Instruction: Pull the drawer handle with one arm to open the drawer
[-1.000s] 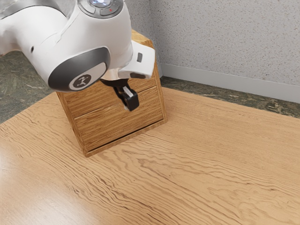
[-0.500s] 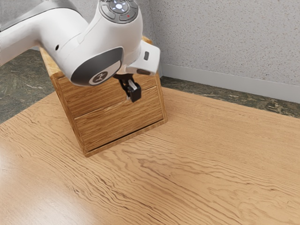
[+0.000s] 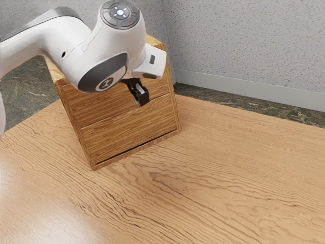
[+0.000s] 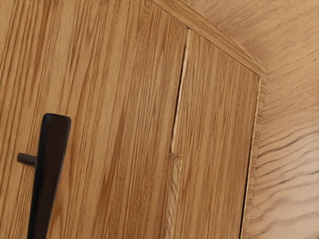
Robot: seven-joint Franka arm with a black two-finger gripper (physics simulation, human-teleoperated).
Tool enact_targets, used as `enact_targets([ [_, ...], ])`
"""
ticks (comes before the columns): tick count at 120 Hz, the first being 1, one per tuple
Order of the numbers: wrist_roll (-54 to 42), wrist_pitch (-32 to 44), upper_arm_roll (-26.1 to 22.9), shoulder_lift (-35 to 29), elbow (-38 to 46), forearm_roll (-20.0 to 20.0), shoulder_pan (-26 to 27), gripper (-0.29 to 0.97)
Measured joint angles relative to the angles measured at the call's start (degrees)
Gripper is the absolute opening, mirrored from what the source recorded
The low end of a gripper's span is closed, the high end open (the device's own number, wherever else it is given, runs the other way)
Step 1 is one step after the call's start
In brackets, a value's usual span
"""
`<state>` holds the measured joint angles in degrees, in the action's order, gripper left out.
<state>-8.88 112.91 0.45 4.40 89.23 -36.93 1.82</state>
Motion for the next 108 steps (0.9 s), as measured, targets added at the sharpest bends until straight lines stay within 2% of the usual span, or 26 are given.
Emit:
enact_targets([
  [46,-0.7,3.6,0.0,1.5,0.0,0.6,-1.5,0.68],
  [108,-1.3,4.6,0.0,3.4,-2.5,0.9,-3.7,0.68],
])
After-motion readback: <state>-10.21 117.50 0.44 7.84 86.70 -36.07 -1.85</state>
